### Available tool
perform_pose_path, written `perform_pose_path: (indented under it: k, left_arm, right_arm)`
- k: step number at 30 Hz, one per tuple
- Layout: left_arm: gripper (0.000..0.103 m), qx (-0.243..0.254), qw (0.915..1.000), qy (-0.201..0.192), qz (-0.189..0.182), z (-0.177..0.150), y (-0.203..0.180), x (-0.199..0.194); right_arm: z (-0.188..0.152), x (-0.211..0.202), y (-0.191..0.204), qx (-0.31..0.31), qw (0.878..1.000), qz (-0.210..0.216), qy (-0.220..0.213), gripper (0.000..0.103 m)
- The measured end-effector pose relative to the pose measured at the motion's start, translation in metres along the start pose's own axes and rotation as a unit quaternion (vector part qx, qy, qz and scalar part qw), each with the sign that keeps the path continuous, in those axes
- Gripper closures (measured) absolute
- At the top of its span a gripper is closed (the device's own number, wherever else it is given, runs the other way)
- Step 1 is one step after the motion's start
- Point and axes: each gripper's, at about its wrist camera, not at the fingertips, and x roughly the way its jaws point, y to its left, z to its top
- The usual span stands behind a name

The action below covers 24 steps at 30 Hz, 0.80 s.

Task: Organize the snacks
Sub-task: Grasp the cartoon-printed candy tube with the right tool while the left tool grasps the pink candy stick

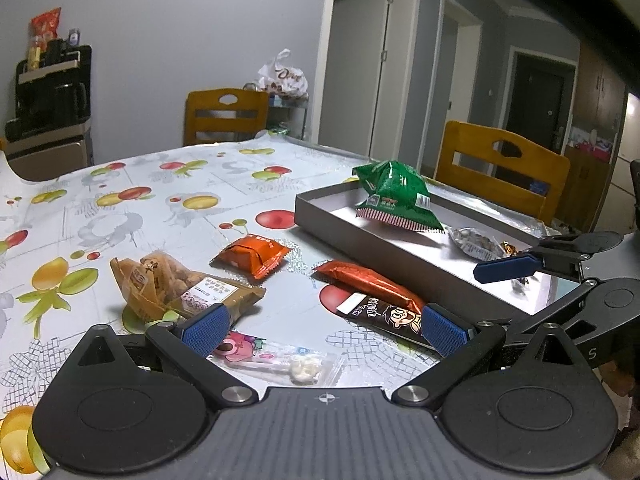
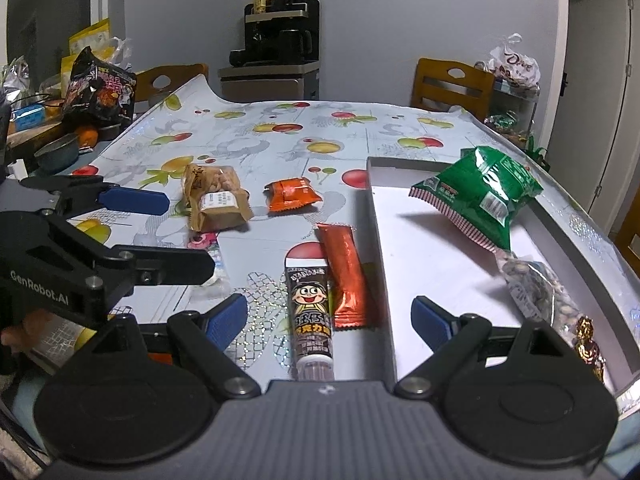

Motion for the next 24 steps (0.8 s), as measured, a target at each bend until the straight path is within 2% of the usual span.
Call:
perform_pose_path:
  k: [3, 5, 7, 10, 17, 24]
  left_arm:
    - [0.000, -0.001, 1.0000, -0.003, 0.003, 0.000, 0.002, -0.002]
    - [0.000, -0.003, 0.9999, -0.003, 0.009, 0.000, 0.004, -0.002]
    - [0.000, -0.007, 0.9999, -0.001, 0.015, -0.001, 0.006, -0.001]
    - [0.000, -0.017, 0.9997, 0.010, 0.017, -0.002, 0.010, 0.003]
    - [0.000, -0.021, 0.9988, 0.030, 0.032, -0.004, 0.015, 0.011]
    - [0.000, -0.079, 0.9941, 0.066, 0.035, -0.008, 0.027, 0.026]
  right_arm:
    - [0.000, 0.000, 0.003, -0.012, 1.000, 0.000, -0.007, 0.014]
    - [0.001, 0.000, 0.007, -0.024, 1.000, 0.007, -0.011, 0.018]
    - [0.000, 0.001, 0.014, -0.046, 0.999, 0.008, -0.015, 0.029]
    - [-0.003, 0.005, 0.026, -0.079, 0.997, 0.004, -0.012, 0.036]
    - [-0.005, 0.016, 0.030, -0.070, 0.997, 0.014, 0.014, 0.049]
    - [-0.006, 0.022, 0.031, -0.061, 0.998, 0.016, 0.020, 0.056]
